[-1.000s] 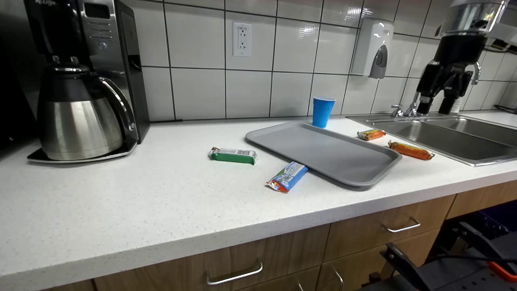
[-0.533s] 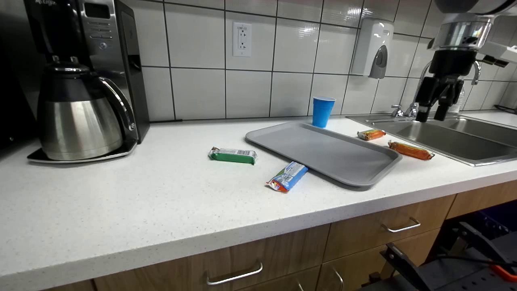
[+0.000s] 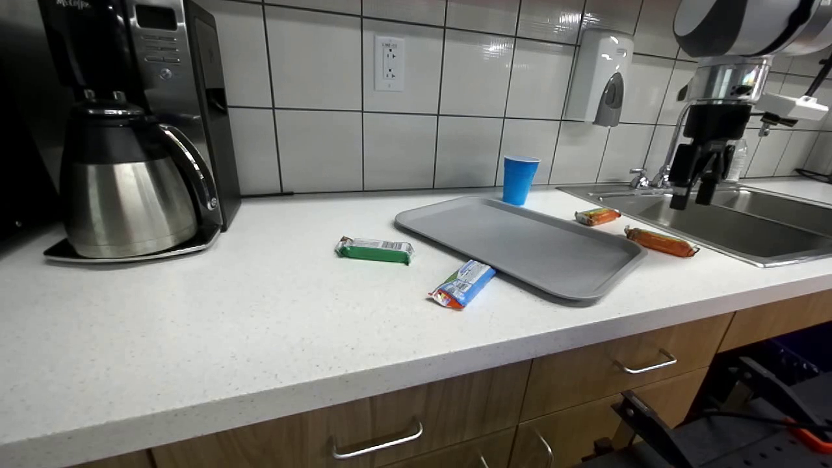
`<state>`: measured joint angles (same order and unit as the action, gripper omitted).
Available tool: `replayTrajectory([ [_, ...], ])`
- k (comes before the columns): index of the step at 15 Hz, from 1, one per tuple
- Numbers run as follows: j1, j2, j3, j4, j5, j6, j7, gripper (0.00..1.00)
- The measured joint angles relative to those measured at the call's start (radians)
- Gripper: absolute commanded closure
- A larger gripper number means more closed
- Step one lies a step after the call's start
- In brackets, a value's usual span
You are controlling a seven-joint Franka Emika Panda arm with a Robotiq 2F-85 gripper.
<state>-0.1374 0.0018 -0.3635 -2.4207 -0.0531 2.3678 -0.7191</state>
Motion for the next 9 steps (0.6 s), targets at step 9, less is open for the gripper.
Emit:
replayTrajectory([
  [9, -0.072, 0.179, 0.054, 0.126, 0.011, 0.028, -0.066, 0.00],
])
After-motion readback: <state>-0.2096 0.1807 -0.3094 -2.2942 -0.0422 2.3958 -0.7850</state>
